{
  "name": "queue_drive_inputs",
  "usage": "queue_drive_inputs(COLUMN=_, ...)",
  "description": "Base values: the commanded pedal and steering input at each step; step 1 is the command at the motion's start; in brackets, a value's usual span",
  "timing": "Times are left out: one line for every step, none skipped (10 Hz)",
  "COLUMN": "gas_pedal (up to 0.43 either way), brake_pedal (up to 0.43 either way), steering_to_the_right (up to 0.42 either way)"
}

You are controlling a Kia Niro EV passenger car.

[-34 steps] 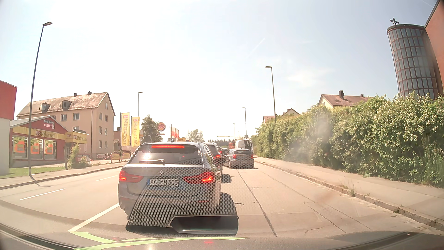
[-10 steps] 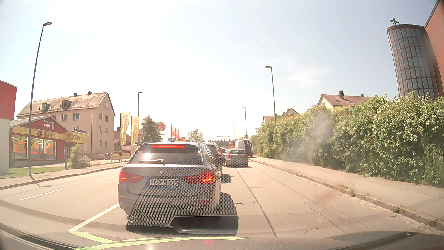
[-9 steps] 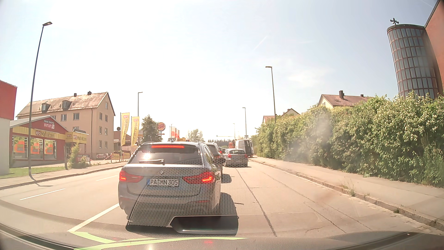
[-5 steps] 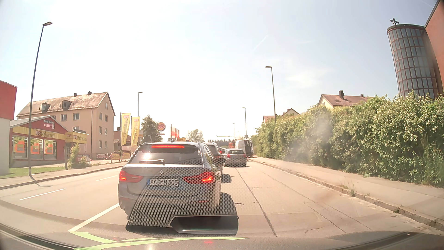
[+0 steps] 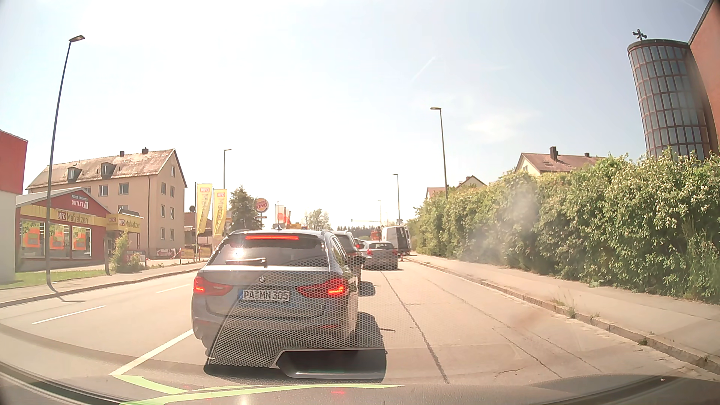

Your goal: Follow the waypoints while adhering to traffic rules and regulations

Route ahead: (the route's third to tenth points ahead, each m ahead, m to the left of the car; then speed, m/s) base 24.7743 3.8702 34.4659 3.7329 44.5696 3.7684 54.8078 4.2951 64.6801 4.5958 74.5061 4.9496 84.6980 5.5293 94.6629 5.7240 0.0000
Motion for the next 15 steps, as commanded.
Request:
queue_drive_inputs(gas_pedal=0.000, brake_pedal=0.341, steering_to_the_right=-0.009)
queue_drive_inputs(gas_pedal=0.000, brake_pedal=0.341, steering_to_the_right=-0.009)
queue_drive_inputs(gas_pedal=0.000, brake_pedal=0.341, steering_to_the_right=-0.009)
queue_drive_inputs(gas_pedal=0.000, brake_pedal=0.341, steering_to_the_right=-0.009)
queue_drive_inputs(gas_pedal=0.000, brake_pedal=0.341, steering_to_the_right=-0.009)
queue_drive_inputs(gas_pedal=0.000, brake_pedal=0.341, steering_to_the_right=-0.009)
queue_drive_inputs(gas_pedal=0.000, brake_pedal=0.341, steering_to_the_right=-0.009)
queue_drive_inputs(gas_pedal=0.000, brake_pedal=0.335, steering_to_the_right=-0.009)
queue_drive_inputs(gas_pedal=0.000, brake_pedal=0.341, steering_to_the_right=-0.009)
queue_drive_inputs(gas_pedal=0.000, brake_pedal=0.335, steering_to_the_right=-0.009)
queue_drive_inputs(gas_pedal=0.000, brake_pedal=0.335, steering_to_the_right=-0.009)
queue_drive_inputs(gas_pedal=0.000, brake_pedal=0.329, steering_to_the_right=-0.009)
queue_drive_inputs(gas_pedal=0.000, brake_pedal=0.311, steering_to_the_right=-0.009)
queue_drive_inputs(gas_pedal=0.000, brake_pedal=0.280, steering_to_the_right=-0.009)
queue_drive_inputs(gas_pedal=0.000, brake_pedal=0.207, steering_to_the_right=-0.009)
